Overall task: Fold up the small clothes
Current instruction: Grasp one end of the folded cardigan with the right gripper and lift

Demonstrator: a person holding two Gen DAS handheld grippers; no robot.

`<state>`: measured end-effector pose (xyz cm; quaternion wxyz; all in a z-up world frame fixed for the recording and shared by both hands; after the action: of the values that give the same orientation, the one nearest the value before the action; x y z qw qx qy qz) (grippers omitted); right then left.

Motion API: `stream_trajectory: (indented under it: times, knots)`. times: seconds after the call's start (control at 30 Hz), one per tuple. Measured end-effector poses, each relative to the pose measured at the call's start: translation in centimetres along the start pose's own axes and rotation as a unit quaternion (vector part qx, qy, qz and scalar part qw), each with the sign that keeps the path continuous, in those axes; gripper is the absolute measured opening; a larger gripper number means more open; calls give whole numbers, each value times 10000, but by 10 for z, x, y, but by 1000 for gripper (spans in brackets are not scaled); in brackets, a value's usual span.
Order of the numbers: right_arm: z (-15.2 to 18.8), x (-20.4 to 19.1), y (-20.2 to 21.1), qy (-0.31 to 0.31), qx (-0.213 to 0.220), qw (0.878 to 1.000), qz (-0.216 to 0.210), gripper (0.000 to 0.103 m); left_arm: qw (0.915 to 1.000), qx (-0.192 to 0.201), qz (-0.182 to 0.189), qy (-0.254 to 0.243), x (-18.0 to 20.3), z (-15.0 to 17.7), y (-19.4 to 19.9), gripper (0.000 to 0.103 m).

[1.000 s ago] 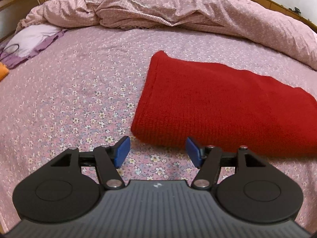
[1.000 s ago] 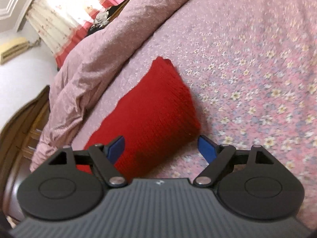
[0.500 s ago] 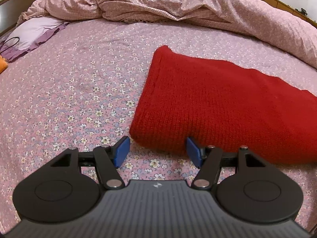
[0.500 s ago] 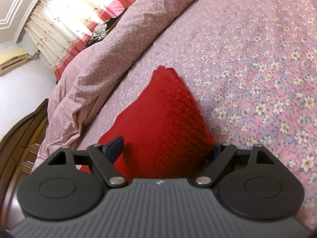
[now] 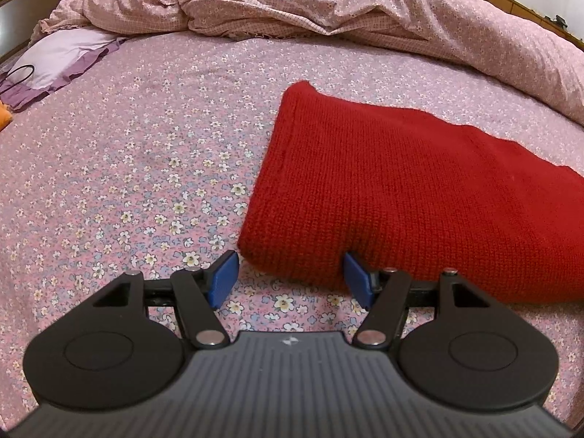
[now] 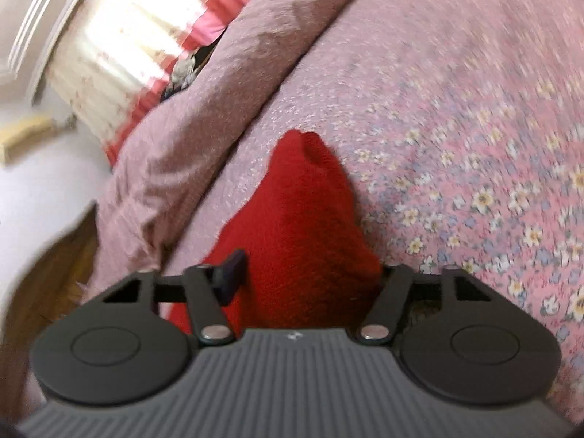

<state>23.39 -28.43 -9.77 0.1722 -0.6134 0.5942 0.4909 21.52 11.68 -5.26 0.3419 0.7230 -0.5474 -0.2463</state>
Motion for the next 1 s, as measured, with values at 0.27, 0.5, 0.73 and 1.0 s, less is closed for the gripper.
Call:
stream_trajectory:
  times: [0.27, 0.5, 0.73, 1.0]
  knots:
    - [7, -1, -4, -885, -402, 9945, -380, 53, 10000, 0, 64, 34, -2, -1, 0, 70]
    - [7, -18, -22, -697, -353, 9967, -213, 71, 10000, 19, 73, 45, -4, -3, 2, 71]
    - [7, -19, -27, -519, -68, 9982, -277, 67, 9999, 29, 120, 92, -6, -7, 2, 71]
    - [5, -1, -21, -664, 21, 9976, -176, 39, 9998, -10, 153, 147, -6, -8, 2, 71]
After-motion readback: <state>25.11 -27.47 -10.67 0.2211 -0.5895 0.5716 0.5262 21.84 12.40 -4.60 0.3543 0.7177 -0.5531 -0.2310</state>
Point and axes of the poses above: each gripper's, at about its wrist camera, not at the fingertips, and y roughly against the way its jaws point, x to its right, z to its underside, the point moved 6 cm from there along -y, roughly the way its jaws point, and after that the axes turned 2 degrees about -z, right-handed, at the moved point
